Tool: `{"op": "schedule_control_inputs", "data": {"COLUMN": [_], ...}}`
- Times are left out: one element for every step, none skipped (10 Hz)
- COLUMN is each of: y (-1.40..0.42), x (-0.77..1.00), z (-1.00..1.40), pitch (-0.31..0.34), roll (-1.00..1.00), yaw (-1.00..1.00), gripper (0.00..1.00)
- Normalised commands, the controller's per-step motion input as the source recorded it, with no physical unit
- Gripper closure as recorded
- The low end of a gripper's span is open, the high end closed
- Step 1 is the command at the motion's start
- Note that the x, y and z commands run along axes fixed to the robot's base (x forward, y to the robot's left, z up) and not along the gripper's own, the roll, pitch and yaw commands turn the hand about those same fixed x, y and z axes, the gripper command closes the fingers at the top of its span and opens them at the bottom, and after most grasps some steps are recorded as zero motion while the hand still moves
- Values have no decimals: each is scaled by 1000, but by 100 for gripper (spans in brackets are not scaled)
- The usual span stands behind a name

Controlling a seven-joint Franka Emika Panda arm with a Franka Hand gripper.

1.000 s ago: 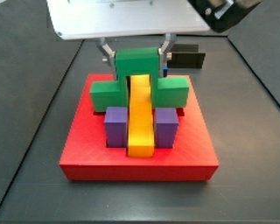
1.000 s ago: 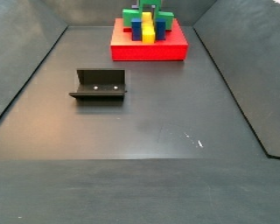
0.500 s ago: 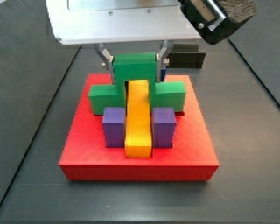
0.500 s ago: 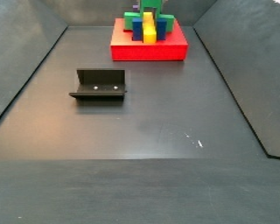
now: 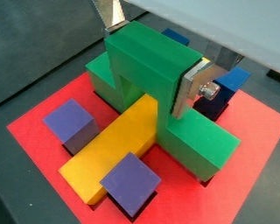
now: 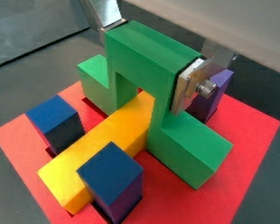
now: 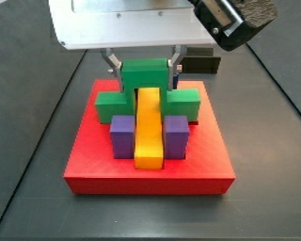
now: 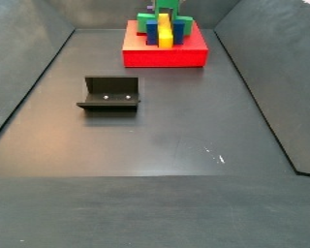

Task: Pick up the green object. Move up. Place the green object on the fixture. Regrasp the green object. Move to above the board. Insert the green object.
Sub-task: Insert the green object.

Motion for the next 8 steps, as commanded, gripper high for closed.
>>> {"op": "schedule_control_inputs", "data": {"y": [0,0,0,0,0,0,0,0], "x": [180,97,106,94,86,91,34,0], "z": [0,-26,-34,-29,-9,-14,-51,-80], "pitch": [20,0,0,0,0,0,0,0], "roll": [40,13,1,0,0,0,-1,-31], "yaw": [46,34,20,17,0,0,0,0], "gripper": [100,100,100,100,100,100,100,100]}}
